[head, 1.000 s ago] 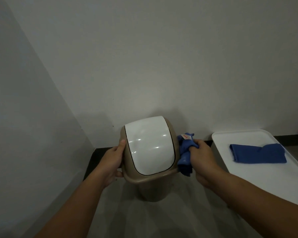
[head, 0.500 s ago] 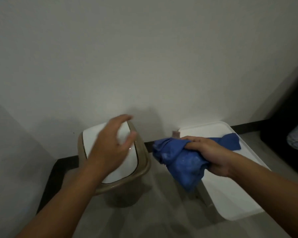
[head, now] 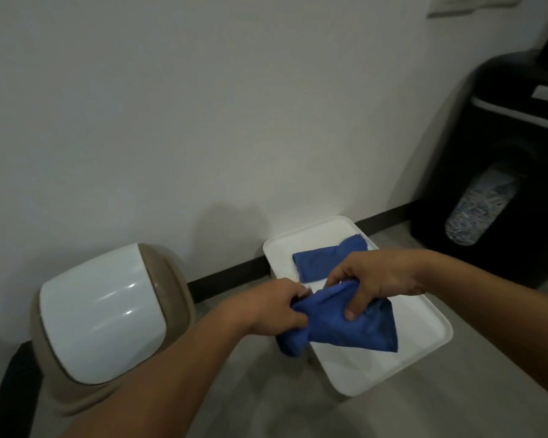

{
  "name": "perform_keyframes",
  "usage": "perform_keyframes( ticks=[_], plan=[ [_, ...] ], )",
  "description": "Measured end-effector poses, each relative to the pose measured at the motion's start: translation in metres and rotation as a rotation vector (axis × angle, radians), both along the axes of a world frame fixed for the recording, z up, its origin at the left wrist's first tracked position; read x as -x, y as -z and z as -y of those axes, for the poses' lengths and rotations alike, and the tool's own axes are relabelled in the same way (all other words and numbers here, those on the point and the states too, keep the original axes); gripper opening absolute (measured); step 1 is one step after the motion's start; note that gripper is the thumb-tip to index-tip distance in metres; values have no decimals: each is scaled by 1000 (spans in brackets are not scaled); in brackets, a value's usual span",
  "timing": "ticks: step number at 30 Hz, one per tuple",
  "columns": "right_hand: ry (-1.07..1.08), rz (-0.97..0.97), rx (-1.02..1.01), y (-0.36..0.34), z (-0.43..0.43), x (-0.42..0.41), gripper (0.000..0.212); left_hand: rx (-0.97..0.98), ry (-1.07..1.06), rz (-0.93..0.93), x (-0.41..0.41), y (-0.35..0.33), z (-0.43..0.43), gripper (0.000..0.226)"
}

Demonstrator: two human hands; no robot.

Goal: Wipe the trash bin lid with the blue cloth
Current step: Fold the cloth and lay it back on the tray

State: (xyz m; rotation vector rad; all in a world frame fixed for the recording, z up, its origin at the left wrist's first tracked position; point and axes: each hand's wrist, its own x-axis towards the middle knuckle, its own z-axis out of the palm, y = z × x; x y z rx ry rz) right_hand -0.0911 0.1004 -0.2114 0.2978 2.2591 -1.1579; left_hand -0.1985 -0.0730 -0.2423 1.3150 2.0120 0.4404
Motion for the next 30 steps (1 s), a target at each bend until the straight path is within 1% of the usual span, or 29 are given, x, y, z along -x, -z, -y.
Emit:
perform_keyframes(
  ticks=[2, 4, 6, 9, 11, 12, 13, 14, 16, 17, 19, 22, 24, 25, 26, 28, 30],
  plan=[
    [-83, -5, -190, 5, -11, -5, 21, 37, 19, -50, -5, 9, -15, 23],
    [-115, -3, -309, 10, -21, -8, 16, 20, 8, -99, -11, 19, -31, 23],
    [-100, -21, -342, 17, -32, -11, 13, -42, -75, -98, -17, 31, -45, 23],
    [-58, -45, -344, 28, -52, -19, 23, -118, -190, 6, -30, 49, -61, 31],
    [-58, -35, -326, 36, -64, -23, 18, -90, -204, 65, -37, 61, -68, 39],
    [-60, -27, -321, 41, -69, -25, 17, -57, -171, 48, -39, 67, -71, 44],
    [-63, -21, -320, 46, -75, -27, 17, -29, -135, 18, -41, 73, -74, 44],
    [-66, -16, -324, 51, -79, -28, 18, -15, -112, -16, -42, 79, -77, 38],
    [-59, -24, -349, 60, -88, -29, 19, -42, -110, -78, -42, 87, -83, 26],
    [-52, -45, -379, 65, -92, -28, 16, -75, -131, -100, -42, 90, -86, 23],
    [-16, -143, -465, 76, -100, -26, 14, -189, -201, -161, -43, 94, -93, 19],
    [129, -434, -590, 93, -103, -27, 15, -386, -331, -359, -46, 97, -101, 18],
    [184, -647, -667, 109, -99, -36, 19, -367, -352, -442, -53, 104, -101, 26],
    [163, -711, -688, 120, -96, -44, 22, -306, -322, -473, -58, 110, -99, 28],
    [115, -740, -711, 134, -93, -53, 24, -243, -269, -501, -65, 118, -96, 30],
    [39, -697, -784, 165, -84, -73, 31, -165, -185, -613, -82, 139, -88, 35],
    [62, -652, -829, 186, -80, -86, 43, -133, -151, -651, -94, 154, -85, 27]
  ],
)
